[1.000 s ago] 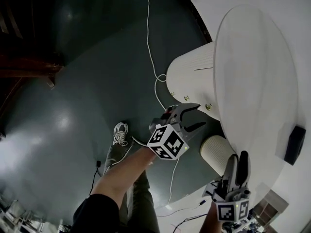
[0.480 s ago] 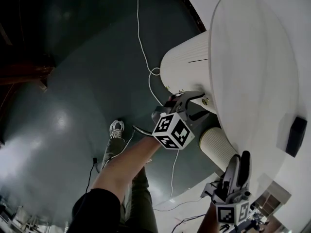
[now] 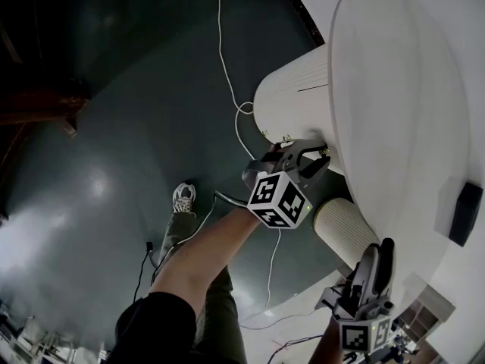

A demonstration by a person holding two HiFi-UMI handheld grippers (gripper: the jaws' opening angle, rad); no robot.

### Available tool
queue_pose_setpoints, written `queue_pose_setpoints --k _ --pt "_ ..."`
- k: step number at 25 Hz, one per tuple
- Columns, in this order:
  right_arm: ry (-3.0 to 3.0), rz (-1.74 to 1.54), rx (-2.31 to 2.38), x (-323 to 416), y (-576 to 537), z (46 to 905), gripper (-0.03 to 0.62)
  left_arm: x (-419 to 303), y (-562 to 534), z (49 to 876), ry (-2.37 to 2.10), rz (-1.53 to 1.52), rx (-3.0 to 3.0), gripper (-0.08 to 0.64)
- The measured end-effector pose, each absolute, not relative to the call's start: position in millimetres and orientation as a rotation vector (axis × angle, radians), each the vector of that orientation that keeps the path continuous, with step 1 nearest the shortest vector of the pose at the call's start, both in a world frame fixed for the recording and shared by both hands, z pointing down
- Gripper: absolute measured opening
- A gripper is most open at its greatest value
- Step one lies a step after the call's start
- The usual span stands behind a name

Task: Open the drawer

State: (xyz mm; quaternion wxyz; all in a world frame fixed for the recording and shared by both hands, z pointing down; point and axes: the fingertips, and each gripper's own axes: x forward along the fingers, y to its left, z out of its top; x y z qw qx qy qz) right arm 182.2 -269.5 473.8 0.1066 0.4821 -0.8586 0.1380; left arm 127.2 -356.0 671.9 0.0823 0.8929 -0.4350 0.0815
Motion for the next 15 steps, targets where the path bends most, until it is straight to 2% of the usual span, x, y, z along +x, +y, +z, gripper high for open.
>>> queue_pose_setpoints --k 11,15 --pt "-2.554 0.455 1.419 175.6 -261.3 468.1 0.196 127.2 -354.6 672.7 -1.335 0.250 2.585 0.100" --pt "-2.543 0.409 1.386 195.6 -252.8 468.1 0.196 127.9 -350.5 672.7 -1.356 0.249 2.569 0.100"
